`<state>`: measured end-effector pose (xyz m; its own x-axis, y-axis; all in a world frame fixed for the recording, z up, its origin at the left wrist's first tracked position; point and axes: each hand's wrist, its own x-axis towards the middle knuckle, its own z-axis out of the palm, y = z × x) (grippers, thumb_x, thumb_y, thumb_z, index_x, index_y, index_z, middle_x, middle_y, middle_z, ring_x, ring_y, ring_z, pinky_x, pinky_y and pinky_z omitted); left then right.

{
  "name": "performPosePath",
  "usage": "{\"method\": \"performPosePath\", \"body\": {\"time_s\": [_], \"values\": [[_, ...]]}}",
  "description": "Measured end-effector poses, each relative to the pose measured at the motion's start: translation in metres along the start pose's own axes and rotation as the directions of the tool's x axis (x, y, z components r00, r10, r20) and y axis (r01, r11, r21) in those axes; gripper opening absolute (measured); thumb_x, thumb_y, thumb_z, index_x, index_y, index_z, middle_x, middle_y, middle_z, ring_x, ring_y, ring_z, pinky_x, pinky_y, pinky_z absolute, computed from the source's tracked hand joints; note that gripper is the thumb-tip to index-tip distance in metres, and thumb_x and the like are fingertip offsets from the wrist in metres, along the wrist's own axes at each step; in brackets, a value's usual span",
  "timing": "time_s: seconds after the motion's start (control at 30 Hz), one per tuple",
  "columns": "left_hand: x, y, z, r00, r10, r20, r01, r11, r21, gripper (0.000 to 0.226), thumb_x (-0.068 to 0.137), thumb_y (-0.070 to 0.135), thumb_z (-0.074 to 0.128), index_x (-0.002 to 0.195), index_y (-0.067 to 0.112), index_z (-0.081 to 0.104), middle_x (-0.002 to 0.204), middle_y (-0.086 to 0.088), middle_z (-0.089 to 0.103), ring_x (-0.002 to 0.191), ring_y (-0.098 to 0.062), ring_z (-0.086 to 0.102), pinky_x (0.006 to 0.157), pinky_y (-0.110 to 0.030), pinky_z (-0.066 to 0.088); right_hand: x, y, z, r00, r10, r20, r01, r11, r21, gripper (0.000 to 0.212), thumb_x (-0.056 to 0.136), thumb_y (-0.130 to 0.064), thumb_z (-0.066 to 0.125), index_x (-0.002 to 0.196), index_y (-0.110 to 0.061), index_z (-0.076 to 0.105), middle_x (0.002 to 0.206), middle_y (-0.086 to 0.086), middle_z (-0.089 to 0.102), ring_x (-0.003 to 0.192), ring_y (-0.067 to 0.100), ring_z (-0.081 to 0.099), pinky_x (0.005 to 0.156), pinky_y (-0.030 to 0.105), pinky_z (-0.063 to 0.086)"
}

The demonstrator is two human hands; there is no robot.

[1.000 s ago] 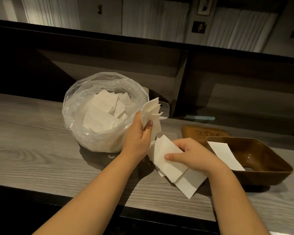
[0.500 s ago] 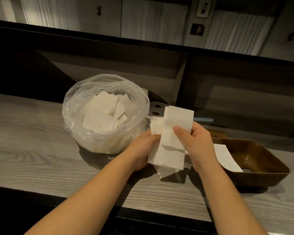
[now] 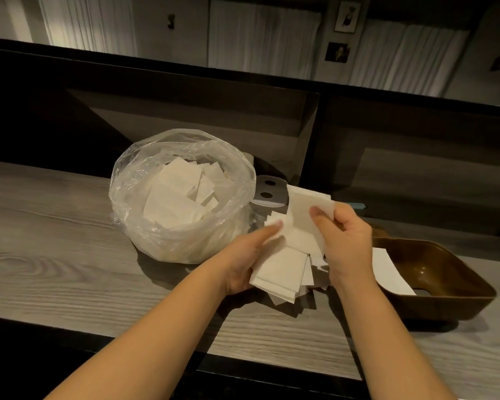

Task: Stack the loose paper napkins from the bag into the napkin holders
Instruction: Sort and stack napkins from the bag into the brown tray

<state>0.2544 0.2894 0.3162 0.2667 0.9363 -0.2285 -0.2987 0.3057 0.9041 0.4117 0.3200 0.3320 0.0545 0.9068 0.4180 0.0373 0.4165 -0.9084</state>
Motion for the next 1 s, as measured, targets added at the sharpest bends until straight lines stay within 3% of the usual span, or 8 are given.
{"method": "performPosePath", "body": {"time_s": [0.13,0.23,0.43,0.57,0.67,0.77,0.9,1.0], "values": [[0.001,-0.003,-0.002,0.996,0.074,-0.042,-0.073,0.996,0.043,0.02,0.099,0.016,0.053,0.118,0.019,0.059,0.108,-0.009,0.073,0.092,-0.023,0.071,0.074,-0.036,0.058,-0.002,-0.012,-0.007,0.997,0.018,-0.074,-0.001,0.975,0.223,0.018,0.09,-0.023,0.066,0.096,-0.039,0.06,0.09,-0.024,0.067,0.09,0.001,0.067,0.065,0.022,0.059],[0.004,-0.004,-0.002,0.99,0.122,-0.063,-0.123,0.992,-0.011,0.025,0.101,0.018,0.05,0.125,0.018,0.058,0.107,-0.008,0.073,0.09,-0.022,0.072,0.071,-0.034,0.059,-0.004,-0.013,-0.007,0.987,0.134,0.091,-0.156,0.937,0.313,0.019,0.092,-0.02,0.063,0.102,-0.036,0.062,0.093,-0.016,0.07,0.09,0.007,0.07,0.068,0.029,0.061],[0.004,0.002,0.001,0.989,0.101,-0.109,-0.117,0.982,-0.149,0.051,0.094,0.058,0.046,0.122,0.019,0.062,0.106,-0.012,0.075,0.095,-0.028,0.073,0.079,-0.04,0.058,-0.007,0.008,0.02,0.973,0.136,0.185,-0.053,0.918,-0.394,0.015,0.09,-0.033,0.066,0.083,-0.037,0.054,0.116,-0.004,0.054,0.106,0.016,0.055,0.089,0.036,0.052],[0.003,-0.004,0.001,0.948,0.27,-0.17,-0.244,0.956,0.163,0.027,0.099,0.022,0.056,0.125,0.019,0.059,0.104,-0.002,0.074,0.096,-0.02,0.071,0.078,-0.033,0.058,-0.001,0.014,0.015,0.975,0.139,0.173,-0.056,0.91,-0.411,0.009,0.093,-0.032,0.062,0.101,-0.031,0.057,0.116,-0.002,0.053,0.102,0.012,0.053,0.081,0.027,0.048],[0.009,-0.007,-0.005,0.762,0.588,-0.271,-0.337,0.717,0.61,0.037,0.101,0.02,0.053,0.137,0.026,0.047,0.121,0.007,0.06,0.115,-0.016,0.057,0.097,-0.035,0.048,0.001,0.012,0.004,0.972,0.178,0.152,-0.049,0.788,-0.614,0.007,0.098,-0.029,0.055,0.093,-0.024,0.053,0.094,-0.002,0.058,0.079,0.008,0.055,0.065,0.021,0.045],[0.01,-0.008,-0.005,0.636,0.737,-0.229,-0.391,0.564,0.728,0.042,0.101,0.018,0.051,0.142,0.023,0.041,0.12,0.01,0.054,0.112,-0.009,0.051,0.093,-0.029,0.041,-0.004,0.014,0.004,0.932,0.296,0.208,0.001,0.573,-0.819,0.027,0.096,-0.045,0.053,0.082,-0.022,0.053,0.078,-0.002,0.057,0.069,0.011,0.055,0.066,0.026,0.05],[0.013,-0.009,-0.007,0.59,0.776,-0.221,-0.371,0.504,0.78,0.044,0.101,0.018,0.05,0.144,0.02,0.038,0.119,0.01,0.052,0.111,-0.007,0.048,0.092,-0.024,0.038,-0.007,0.022,0.02,0.911,0.356,0.205,0.104,0.284,-0.953,0.069,0.08,-0.078,0.048,0.116,-0.021,0.057,0.113,0.003,0.053,0.101,0.019,0.053,0.085,0.037,0.052],[0.014,-0.009,-0.008,0.59,0.777,-0.22,-0.37,0.502,0.781,0.043,0.101,0.018,0.051,0.143,0.02,0.04,0.118,0.011,0.053,0.108,-0.005,0.049,0.086,-0.017,0.037,-0.004,0.018,0.022,0.904,0.289,0.317,0.209,0.347,-0.914,0.07,0.081,-0.073,0.053,0.132,-0.024,0.047,0.133,0.003,0.042,0.121,0.023,0.039,0.099,0.043,0.042]]}}
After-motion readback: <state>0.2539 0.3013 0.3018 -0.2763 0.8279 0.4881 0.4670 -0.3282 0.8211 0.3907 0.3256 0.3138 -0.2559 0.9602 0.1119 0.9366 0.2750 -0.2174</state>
